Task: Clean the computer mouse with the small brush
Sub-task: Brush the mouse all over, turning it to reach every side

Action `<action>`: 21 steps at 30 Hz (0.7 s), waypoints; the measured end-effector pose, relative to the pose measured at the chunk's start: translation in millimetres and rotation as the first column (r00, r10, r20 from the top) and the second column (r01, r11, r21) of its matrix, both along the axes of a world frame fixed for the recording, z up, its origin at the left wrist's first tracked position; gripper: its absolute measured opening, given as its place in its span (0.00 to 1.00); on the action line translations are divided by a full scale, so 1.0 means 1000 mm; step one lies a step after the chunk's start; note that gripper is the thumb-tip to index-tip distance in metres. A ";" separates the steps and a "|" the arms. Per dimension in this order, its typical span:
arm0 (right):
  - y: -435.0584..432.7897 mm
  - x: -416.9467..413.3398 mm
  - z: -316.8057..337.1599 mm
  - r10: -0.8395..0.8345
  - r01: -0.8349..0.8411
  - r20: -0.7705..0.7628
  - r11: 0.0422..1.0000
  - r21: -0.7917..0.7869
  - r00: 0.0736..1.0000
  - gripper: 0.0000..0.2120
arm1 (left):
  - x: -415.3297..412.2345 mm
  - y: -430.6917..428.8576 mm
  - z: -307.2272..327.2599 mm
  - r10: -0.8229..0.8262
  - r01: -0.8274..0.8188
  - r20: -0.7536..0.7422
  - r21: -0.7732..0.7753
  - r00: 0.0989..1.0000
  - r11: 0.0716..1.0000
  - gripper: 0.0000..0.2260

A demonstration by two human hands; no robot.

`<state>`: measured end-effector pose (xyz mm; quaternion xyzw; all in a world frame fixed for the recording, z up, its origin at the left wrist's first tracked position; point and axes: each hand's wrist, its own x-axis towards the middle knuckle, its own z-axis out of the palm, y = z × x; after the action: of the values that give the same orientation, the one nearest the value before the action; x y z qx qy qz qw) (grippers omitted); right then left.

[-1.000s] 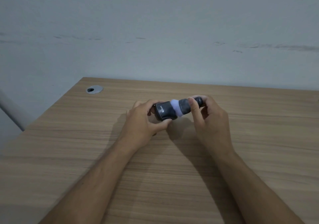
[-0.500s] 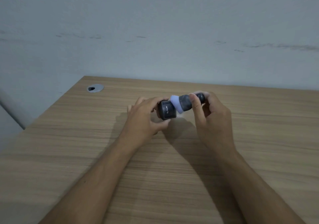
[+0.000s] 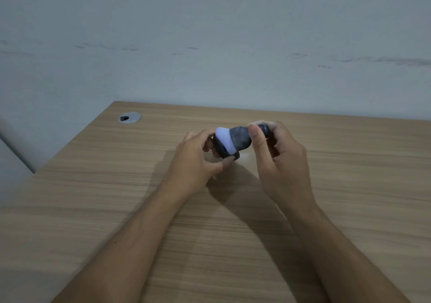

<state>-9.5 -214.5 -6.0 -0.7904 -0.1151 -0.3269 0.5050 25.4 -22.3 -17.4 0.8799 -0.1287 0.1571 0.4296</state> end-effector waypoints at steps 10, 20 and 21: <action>-0.015 0.009 -0.004 0.000 0.003 0.020 0.988 -0.154 1.000 0.06 | 0.011 0.011 -0.007 -0.038 -0.018 -0.158 -0.339 0.987 0.941 0.16; -0.024 0.014 -0.010 0.038 -0.042 -0.021 0.981 -0.191 0.999 0.06 | 0.009 0.014 -0.004 -0.068 -0.020 -0.185 -0.434 0.980 0.901 0.17; -0.023 0.013 -0.010 0.035 -0.037 -0.014 0.983 -0.181 0.999 0.06 | 0.009 0.013 -0.004 -0.072 -0.016 -0.185 -0.437 0.980 0.899 0.18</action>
<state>3.8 -237.8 -16.0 -0.8326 -0.1559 -0.3017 0.4375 34.9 -8.9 -21.3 0.7704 -0.0599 0.0880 0.6286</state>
